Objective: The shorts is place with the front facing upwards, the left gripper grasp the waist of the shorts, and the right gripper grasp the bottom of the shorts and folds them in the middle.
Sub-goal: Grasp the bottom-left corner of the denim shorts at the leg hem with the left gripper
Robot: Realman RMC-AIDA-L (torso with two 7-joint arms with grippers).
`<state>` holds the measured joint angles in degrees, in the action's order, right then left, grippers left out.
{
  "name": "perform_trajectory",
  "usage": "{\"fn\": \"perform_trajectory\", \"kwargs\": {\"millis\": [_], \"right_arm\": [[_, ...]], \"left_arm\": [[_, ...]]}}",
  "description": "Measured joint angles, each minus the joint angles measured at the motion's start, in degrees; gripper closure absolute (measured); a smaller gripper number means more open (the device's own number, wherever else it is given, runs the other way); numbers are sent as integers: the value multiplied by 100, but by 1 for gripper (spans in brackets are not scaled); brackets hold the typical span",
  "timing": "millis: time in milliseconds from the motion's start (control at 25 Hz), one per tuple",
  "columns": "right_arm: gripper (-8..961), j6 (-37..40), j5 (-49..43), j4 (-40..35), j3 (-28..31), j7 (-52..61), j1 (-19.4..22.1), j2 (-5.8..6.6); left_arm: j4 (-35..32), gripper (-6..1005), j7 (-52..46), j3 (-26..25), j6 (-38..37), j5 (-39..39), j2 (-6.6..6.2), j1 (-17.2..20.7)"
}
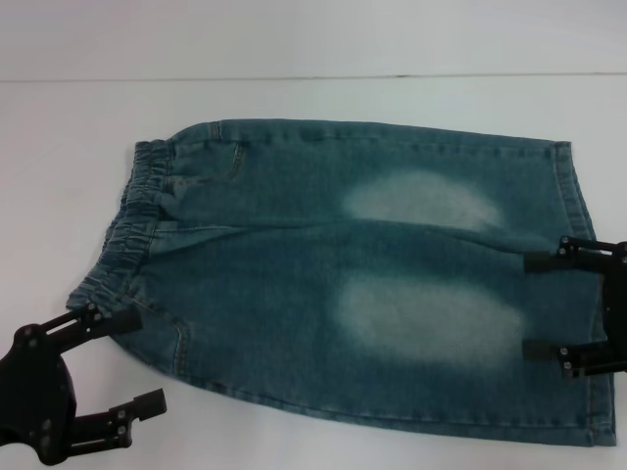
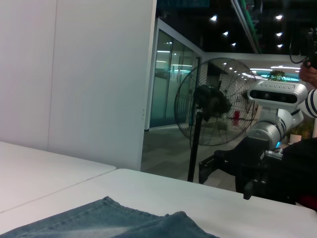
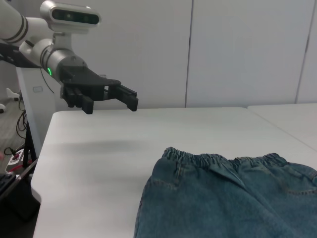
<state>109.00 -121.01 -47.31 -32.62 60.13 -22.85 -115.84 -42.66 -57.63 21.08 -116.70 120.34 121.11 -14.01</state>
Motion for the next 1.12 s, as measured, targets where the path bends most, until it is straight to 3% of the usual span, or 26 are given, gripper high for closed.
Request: {"fn": "perform_trajectory", "kwargs": {"millis": [640, 920, 1120], "right_arm": [[22, -133, -10, 3, -16, -2, -19, -18], [22, -180, -10, 2, -16, -2, -41, -29], [22, -317, -10, 2, -95, -2, -51, -63]], "left_arm": [[-8, 141, -147, -75, 345, -45, 0, -27], [-432, 142, -1212, -27, 1140, 120, -49, -240], [-1021, 142, -1986, 107, 1671, 321, -14, -394]]}}
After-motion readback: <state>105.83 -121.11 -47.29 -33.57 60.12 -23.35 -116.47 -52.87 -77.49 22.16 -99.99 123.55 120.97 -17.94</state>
